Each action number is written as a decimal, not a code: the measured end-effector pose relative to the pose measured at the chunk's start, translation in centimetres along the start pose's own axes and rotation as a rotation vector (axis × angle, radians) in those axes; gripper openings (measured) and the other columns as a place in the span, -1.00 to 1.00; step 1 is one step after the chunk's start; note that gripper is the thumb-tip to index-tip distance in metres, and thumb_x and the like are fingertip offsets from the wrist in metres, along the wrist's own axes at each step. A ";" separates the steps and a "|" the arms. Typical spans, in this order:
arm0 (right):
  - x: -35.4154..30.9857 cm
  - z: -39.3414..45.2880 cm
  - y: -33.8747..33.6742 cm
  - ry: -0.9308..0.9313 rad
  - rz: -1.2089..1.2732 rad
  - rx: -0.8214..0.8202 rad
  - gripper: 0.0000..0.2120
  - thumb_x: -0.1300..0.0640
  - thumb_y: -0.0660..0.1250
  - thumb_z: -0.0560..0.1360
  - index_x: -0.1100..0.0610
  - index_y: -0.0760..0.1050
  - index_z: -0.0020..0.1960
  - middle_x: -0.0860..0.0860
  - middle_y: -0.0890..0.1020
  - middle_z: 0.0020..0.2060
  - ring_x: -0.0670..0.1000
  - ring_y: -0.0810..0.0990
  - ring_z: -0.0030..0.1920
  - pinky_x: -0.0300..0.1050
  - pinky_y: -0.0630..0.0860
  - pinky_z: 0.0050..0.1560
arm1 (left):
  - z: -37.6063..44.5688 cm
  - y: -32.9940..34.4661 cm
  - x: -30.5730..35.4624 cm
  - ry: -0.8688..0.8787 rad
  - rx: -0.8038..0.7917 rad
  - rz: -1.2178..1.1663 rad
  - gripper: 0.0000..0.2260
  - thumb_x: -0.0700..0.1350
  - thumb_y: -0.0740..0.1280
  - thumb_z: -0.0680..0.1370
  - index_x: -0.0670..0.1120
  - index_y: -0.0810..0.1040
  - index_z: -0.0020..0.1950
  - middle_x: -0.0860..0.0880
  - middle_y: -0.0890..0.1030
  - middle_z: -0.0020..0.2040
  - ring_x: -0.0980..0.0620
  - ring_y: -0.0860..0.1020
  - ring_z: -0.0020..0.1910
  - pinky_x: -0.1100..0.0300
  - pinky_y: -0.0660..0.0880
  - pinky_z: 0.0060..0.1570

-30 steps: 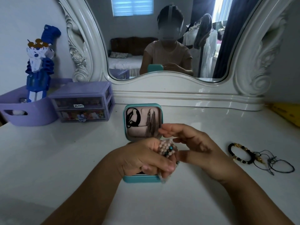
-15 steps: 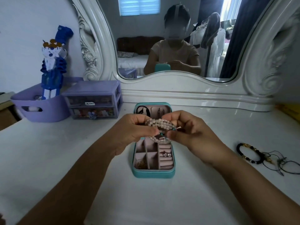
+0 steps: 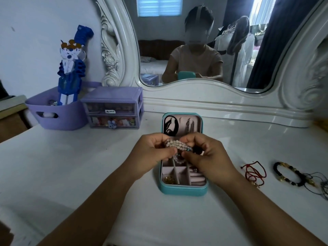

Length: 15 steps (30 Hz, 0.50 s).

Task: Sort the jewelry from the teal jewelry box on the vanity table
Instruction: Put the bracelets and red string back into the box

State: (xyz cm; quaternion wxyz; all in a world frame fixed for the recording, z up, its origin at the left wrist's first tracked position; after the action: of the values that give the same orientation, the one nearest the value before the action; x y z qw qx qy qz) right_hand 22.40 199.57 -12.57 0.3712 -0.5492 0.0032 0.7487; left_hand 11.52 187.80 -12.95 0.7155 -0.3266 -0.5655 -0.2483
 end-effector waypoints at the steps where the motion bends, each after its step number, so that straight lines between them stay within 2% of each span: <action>1: 0.0 0.0 0.0 -0.016 -0.031 0.007 -0.69 0.38 0.40 0.34 -0.01 0.58 -0.12 -0.04 0.63 -0.25 -0.18 0.56 -0.25 -0.36 0.47 -0.17 | 0.0 0.1 0.0 0.019 0.007 -0.006 -0.80 -0.38 0.39 0.39 -0.08 0.61 -0.24 0.01 0.61 -0.40 0.14 0.53 -0.43 0.35 0.49 -0.39; 4: 0.0 -0.2 0.0 -0.024 0.035 -0.029 -0.71 0.40 0.40 0.35 0.04 0.58 -0.09 0.01 0.66 -0.23 -0.12 0.60 -0.23 -0.31 0.52 -0.15 | 0.1 0.1 -0.1 0.058 0.036 0.008 -0.77 -0.42 0.39 0.38 -0.07 0.61 -0.22 -0.12 0.62 -0.31 0.02 0.54 -0.34 0.27 0.53 -0.32; 7: 0.0 -0.4 0.4 -0.069 -0.002 -0.062 -0.70 0.43 0.38 0.34 0.06 0.57 -0.08 -0.08 0.65 -0.24 -0.15 0.61 -0.22 -0.39 0.49 -0.15 | -0.1 -0.1 -0.4 0.152 0.047 0.149 -0.68 -0.43 0.38 0.36 0.02 0.59 -0.24 -0.05 0.65 -0.28 0.09 0.58 -0.30 0.22 0.52 -0.25; 9: 0.2 -0.4 0.6 -0.118 -0.076 -0.082 -0.69 0.42 0.38 0.33 0.06 0.58 -0.06 -0.10 0.64 -0.21 -0.18 0.60 -0.17 -0.41 0.46 -0.12 | -0.3 -0.4 -0.7 0.264 0.019 0.294 -0.71 -0.42 0.37 0.34 0.00 0.59 -0.24 -0.02 0.64 -0.24 0.12 0.60 -0.27 0.22 0.52 -0.23; 12: 0.6 -0.4 0.7 -0.173 -0.200 -0.087 -0.71 0.33 0.37 0.31 0.02 0.57 -0.05 -0.03 0.64 -0.14 -0.11 0.59 -0.11 -0.27 0.49 -0.05 | -0.5 -0.4 -1.0 0.388 -0.034 0.466 -0.76 -0.38 0.34 0.31 -0.09 0.62 -0.16 -0.05 0.62 -0.16 0.09 0.59 -0.18 0.20 0.52 -0.17; 15: 0.7 -0.3 0.5 -0.140 -0.165 -0.109 -0.67 0.35 0.39 0.31 -0.03 0.54 -0.06 -0.06 0.63 -0.15 -0.10 0.59 -0.11 -0.23 0.51 -0.04 | -0.4 -0.2 -0.9 0.368 -0.038 0.475 -0.71 -0.39 0.36 0.32 -0.07 0.62 -0.09 -0.02 0.64 -0.13 0.14 0.59 -0.16 0.31 0.50 -0.17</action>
State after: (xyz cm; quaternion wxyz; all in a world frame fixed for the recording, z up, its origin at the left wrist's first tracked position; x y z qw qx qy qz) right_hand 22.34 199.45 -13.43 0.4004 -0.5134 -0.1088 0.7512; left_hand 11.41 187.38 -13.89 0.8379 -0.4124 -0.3292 -0.1394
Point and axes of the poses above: each hand's wrist, its own z-axis towards the middle knuckle, its own y-axis out of the palm, x = y × z, the point moved 2 cm from there along z, towards the middle knuckle
